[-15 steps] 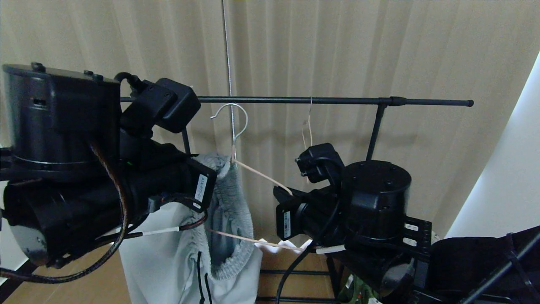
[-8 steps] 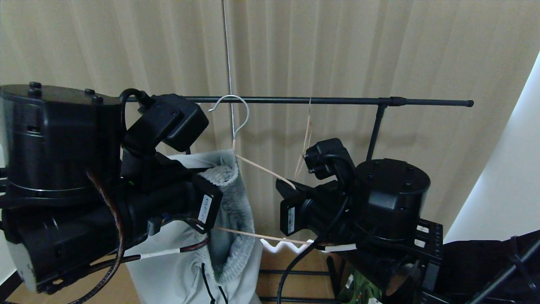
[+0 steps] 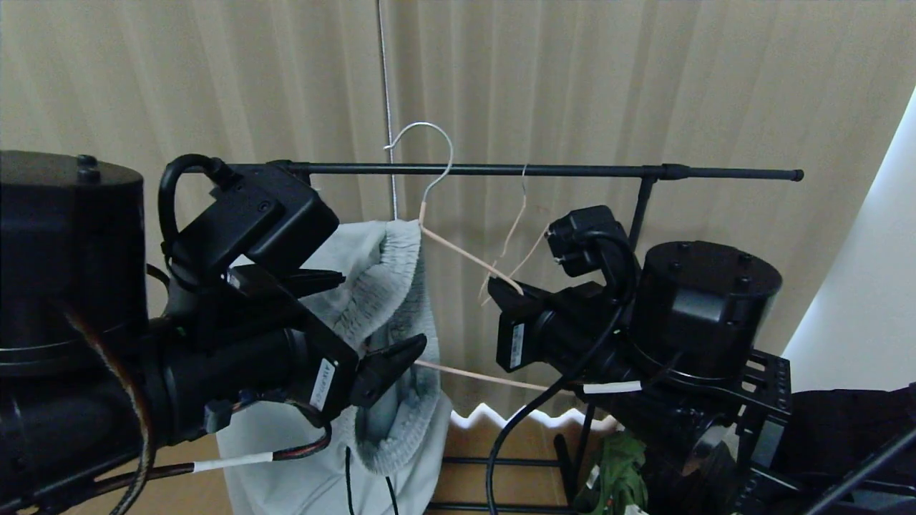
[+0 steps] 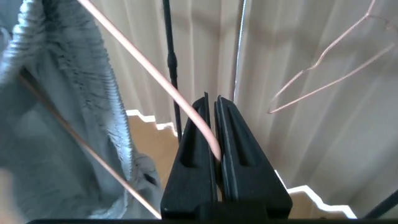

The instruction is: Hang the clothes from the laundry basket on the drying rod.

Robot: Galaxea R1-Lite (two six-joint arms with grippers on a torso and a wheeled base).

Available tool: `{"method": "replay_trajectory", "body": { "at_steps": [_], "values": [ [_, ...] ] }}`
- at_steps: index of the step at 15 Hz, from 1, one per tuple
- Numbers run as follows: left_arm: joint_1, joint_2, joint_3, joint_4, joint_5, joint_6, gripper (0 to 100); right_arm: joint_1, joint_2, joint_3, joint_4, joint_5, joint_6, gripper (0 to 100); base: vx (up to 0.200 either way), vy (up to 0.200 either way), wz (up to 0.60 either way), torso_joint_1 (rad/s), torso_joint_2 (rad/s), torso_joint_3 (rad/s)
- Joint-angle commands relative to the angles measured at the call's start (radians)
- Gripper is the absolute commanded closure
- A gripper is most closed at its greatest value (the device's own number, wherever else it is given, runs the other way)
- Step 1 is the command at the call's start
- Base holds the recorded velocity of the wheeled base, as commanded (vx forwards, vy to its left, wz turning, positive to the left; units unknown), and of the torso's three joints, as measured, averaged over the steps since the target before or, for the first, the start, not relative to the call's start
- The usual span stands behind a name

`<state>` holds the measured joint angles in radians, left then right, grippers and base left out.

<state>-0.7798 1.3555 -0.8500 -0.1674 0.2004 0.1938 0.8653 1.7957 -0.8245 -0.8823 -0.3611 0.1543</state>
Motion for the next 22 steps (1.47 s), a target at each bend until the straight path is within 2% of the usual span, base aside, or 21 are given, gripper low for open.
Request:
{"method": "replay_trajectory", "body": {
  "at_steps": [1,5,6,8,9,10,11,13,15,17,19,22],
  "values": [
    [0.001,-0.059,0.019,-0.003,-0.022,0.004,0,-0.037,-0.032,0.005,0.002,0.001,-0.002,100,0.000,0.000,0.00,0.000,0.00,0.000],
    [0.022,-0.156,0.037,-0.004,-0.064,0.081,0,-0.143,-0.081,0.025,0.002,0.004,-0.047,100,0.000,0.000,0.00,0.000,0.00,0.000],
    [0.070,-0.171,0.029,-0.004,-0.064,0.119,0,-0.163,-0.107,0.048,0.003,0.027,-0.065,100,0.000,0.000,0.00,0.000,0.00,0.000],
    [0.203,-0.174,-0.007,-0.006,-0.072,0.240,0,-0.204,-0.179,0.108,0.008,0.128,-0.127,100,0.000,0.000,0.00,0.000,0.00,0.000],
    [0.258,-0.171,-0.018,-0.007,-0.108,0.294,0,-0.226,-0.202,0.123,0.014,0.165,-0.137,100,0.000,0.000,0.00,0.000,0.00,0.000],
    [0.287,-0.170,-0.020,-0.021,-0.173,0.325,0,-0.235,-0.205,0.133,0.014,0.171,-0.139,100,0.000,0.000,0.00,0.000,0.00,0.000],
    [0.295,-0.164,-0.015,-0.034,-0.207,0.352,0,-0.235,-0.205,0.139,0.014,0.172,-0.139,100,0.000,0.000,0.00,0.000,0.00,0.000],
    [0.286,-0.144,-0.012,-0.034,-0.214,0.407,0,-0.233,-0.197,0.159,0.011,0.211,-0.139,100,0.000,0.000,0.00,0.000,0.00,0.000],
    [0.214,-0.105,-0.003,-0.034,-0.216,0.441,0,-0.233,-0.193,0.159,0.010,0.235,-0.139,100,0.000,0.000,0.00,0.000,0.00,0.000],
    [0.182,-0.065,-0.004,-0.034,-0.214,0.454,0,-0.230,-0.191,0.153,0.013,0.246,-0.139,100,0.000,0.000,0.00,0.000,0.00,0.000],
    [0.175,-0.010,-0.040,-0.035,-0.216,0.490,0,-0.229,-0.191,0.151,0.014,0.292,-0.144,100,0.000,0.000,0.00,0.000,0.00,0.000],
    [0.177,0.043,-0.098,-0.035,-0.216,0.516,0,-0.192,-0.187,0.150,0.013,0.306,-0.160,100,0.000,0.000,0.00,0.000,0.00,0.000]
  ]
}}
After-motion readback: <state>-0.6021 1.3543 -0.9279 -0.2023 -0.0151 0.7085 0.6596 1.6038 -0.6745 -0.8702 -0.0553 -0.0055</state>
